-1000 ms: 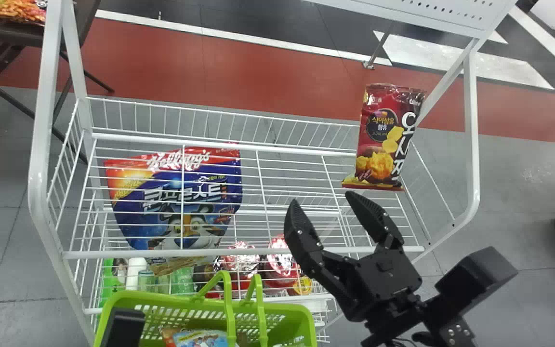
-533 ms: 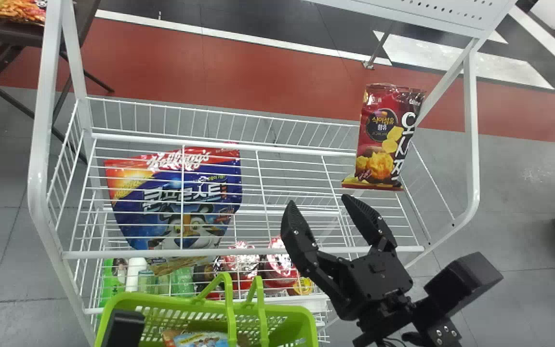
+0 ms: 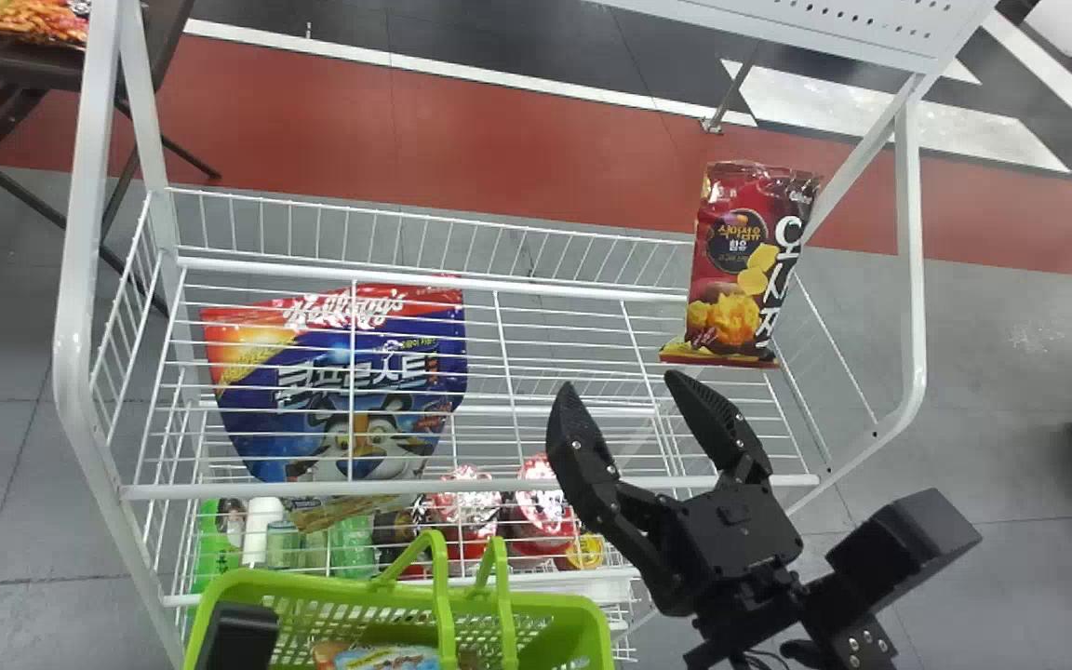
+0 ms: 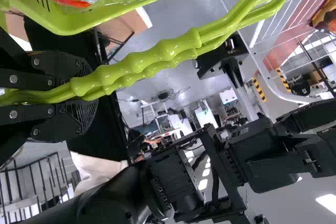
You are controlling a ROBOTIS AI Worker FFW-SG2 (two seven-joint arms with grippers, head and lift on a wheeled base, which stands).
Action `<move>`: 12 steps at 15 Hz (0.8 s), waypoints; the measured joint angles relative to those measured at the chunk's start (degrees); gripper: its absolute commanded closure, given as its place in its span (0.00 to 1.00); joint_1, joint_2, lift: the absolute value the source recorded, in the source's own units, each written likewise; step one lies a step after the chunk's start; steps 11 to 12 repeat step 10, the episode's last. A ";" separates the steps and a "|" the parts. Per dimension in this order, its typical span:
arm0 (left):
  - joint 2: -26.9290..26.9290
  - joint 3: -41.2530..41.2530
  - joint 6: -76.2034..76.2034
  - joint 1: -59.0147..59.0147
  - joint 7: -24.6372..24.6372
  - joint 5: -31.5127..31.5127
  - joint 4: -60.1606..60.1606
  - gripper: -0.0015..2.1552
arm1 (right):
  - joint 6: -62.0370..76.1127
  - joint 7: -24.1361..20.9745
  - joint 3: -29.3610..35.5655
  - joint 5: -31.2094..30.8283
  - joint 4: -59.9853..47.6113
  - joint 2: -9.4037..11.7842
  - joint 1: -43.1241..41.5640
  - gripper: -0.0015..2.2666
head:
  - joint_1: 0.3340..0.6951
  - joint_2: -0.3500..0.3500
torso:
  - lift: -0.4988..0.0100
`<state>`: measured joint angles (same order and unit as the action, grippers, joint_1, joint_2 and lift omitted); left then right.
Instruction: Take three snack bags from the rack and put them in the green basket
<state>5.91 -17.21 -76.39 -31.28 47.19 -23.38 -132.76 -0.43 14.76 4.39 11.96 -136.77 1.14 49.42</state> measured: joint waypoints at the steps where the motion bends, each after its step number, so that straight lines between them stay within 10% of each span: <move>1: 0.00 -0.01 0.02 0.00 0.00 0.00 -0.02 0.99 | 0.24 0.00 0.00 0.00 0.00 0.00 0.06 0.02 | 1.00 0.00 | 0.97; 12: -0.02 -0.02 -0.03 0.00 0.00 0.00 -0.04 0.99 | 1.93 0.09 0.17 0.00 0.01 0.00 0.42 0.02 | 1.00 0.00 | 0.97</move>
